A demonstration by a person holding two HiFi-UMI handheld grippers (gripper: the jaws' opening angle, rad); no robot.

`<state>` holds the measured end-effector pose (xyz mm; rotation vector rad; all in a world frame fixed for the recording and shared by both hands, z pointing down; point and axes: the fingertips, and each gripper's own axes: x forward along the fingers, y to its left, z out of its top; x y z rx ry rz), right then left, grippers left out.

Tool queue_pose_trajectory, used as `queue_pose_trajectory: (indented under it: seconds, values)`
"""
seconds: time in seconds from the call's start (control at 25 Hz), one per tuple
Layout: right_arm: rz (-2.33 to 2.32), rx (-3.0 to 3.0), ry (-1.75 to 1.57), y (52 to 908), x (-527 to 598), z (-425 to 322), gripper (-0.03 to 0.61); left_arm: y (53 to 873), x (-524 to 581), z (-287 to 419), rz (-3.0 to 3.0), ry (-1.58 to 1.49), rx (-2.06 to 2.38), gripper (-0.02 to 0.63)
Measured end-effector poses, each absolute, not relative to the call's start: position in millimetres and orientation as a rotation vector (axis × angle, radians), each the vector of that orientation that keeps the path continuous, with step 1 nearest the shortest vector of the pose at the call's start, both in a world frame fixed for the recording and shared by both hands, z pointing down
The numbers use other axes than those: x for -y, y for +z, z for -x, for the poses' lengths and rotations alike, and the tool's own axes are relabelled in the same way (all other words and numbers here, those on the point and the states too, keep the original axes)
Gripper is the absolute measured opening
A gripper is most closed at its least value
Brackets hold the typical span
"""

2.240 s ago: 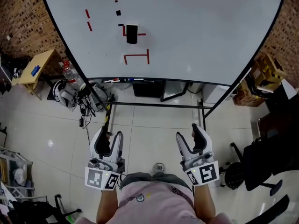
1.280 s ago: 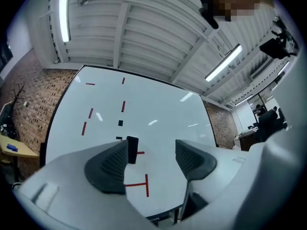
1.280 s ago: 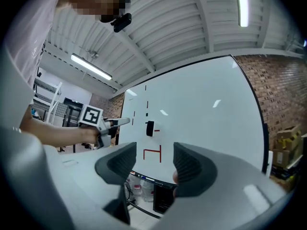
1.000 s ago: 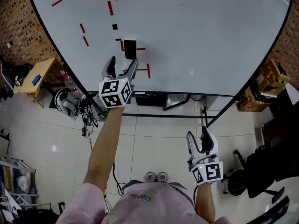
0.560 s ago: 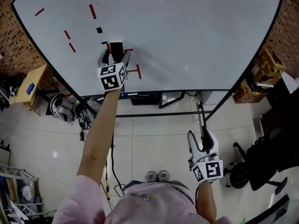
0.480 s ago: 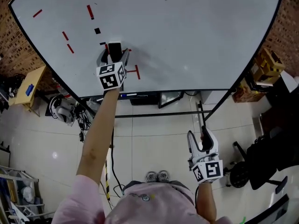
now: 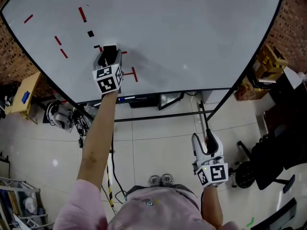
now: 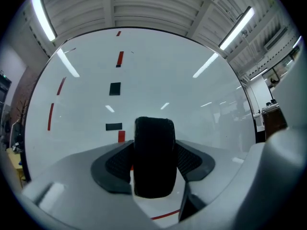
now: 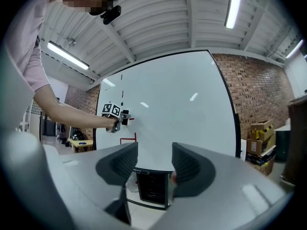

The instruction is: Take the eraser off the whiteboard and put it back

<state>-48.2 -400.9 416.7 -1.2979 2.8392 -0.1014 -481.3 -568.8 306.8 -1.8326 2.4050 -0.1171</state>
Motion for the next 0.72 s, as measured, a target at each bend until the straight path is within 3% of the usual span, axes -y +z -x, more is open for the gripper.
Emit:
queue_pose_trajectory:
  seconds: [0.28, 0.72]
  values:
    - [1.274, -2.848, -0.078, 409.2, 395.1, 52.5, 0.216, 292.3, 545.9, 473.7, 1.845, -0.073, -2.329, 0.262]
    - [1.159, -2.847, -0.038, 384.3, 380.8, 50.1, 0.215, 286.0, 385.4, 444.4, 1.777, 0.106, -2.282, 0.262]
